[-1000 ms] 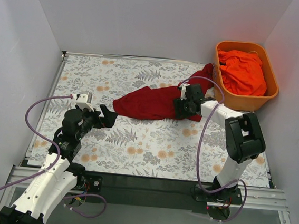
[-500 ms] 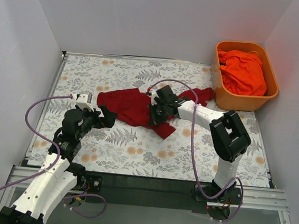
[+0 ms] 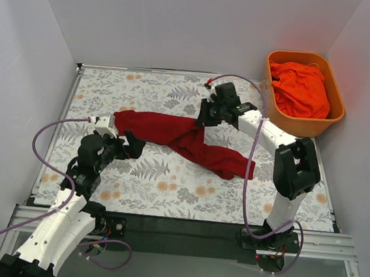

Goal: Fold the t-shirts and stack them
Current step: Flatten the tshirt out

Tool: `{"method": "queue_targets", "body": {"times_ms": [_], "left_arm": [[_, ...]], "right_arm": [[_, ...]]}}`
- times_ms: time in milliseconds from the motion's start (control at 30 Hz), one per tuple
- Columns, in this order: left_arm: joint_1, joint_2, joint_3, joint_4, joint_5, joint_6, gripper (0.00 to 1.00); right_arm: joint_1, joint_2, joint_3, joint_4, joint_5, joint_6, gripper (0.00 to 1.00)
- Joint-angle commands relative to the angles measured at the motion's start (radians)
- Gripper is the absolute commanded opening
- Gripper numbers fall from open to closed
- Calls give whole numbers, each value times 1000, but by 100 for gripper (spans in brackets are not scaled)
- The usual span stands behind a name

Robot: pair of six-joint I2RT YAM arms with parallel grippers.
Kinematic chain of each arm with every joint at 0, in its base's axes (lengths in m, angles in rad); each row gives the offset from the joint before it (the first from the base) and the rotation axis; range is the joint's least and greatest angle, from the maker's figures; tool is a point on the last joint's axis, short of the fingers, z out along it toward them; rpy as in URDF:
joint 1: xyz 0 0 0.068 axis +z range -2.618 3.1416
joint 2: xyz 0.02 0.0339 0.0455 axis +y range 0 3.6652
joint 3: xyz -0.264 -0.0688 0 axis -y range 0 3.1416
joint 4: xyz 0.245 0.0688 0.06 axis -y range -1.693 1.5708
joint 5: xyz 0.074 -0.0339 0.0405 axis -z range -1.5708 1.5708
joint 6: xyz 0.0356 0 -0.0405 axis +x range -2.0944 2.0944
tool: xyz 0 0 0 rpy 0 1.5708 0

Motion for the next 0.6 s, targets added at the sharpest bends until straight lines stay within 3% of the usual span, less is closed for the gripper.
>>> {"method": "queue_targets", "body": {"times_ms": [0,267,433,567], "left_arm": [[-6,44,31,-9,33,-15,95],[-28,259,86,-3,179,-153,95],[-132,371,149,49,156,-183,88],[-229,490,221,63,57,-208,85]], "right_arm": [[-76,21,-65,-28,-13,14,23],[-119,-119,-215,-29,8,-74,49],[-118,-281,-341,-32,86,-101,52],[-118,-382,-481,-43,146,-97,52]]}}
